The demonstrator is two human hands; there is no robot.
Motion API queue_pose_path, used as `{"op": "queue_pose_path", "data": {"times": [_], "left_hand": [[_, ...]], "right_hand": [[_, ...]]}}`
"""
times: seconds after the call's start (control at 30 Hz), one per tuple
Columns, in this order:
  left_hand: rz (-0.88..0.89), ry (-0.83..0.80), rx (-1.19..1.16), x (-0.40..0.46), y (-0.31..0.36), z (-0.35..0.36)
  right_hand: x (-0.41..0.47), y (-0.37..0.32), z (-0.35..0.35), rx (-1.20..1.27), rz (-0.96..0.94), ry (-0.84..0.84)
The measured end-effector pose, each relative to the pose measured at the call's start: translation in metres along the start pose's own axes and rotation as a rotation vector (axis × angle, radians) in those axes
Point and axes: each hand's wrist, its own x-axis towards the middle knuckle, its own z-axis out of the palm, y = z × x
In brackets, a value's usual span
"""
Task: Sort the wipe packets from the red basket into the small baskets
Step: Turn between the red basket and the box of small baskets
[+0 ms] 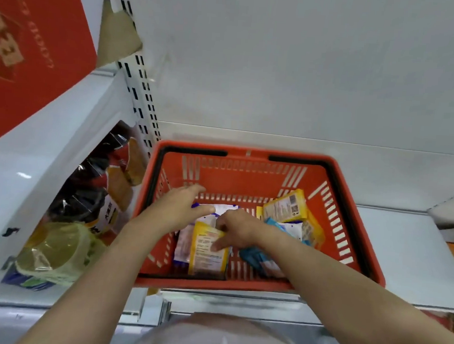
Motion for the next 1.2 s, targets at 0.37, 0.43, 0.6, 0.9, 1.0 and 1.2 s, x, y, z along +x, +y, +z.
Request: {"op": "queue_pose_path", "data": {"times": [0.37, 0.43, 0.6, 0.9, 1.0, 1.2], "left_hand": [[0.009, 0.063, -0.316, 0.022, 0.037, 0.002], [-0.029, 0.108, -0.271, 0.023, 0.041, 0.006], [-0.046, 0.137, -0.449, 0.019, 0.038, 0.01], [-0.107, 0.126, -0.636, 0.015, 0.031, 0.013], [-0.128, 0.149, -0.71, 0.013, 0.03, 0.011], [-0.175, 0.298, -0.798, 0.02, 0.034, 0.01]], "right_hand": [[-0.041, 0.063, -0.039, 0.811, 0.187, 0.46], [-0.042, 0.083, -0.041, 0.417, 0.364, 0.632], [-0.039, 0.115, -0.033, 0.385, 0.603, 0.55], [-0.035, 0.108, -0.021, 0.207, 0.59, 0.467], [-0.041, 0.104, -0.031, 0.632, 0.605, 0.59], [-0.054, 0.072, -0.043, 1.176, 0.441, 0.773]]}}
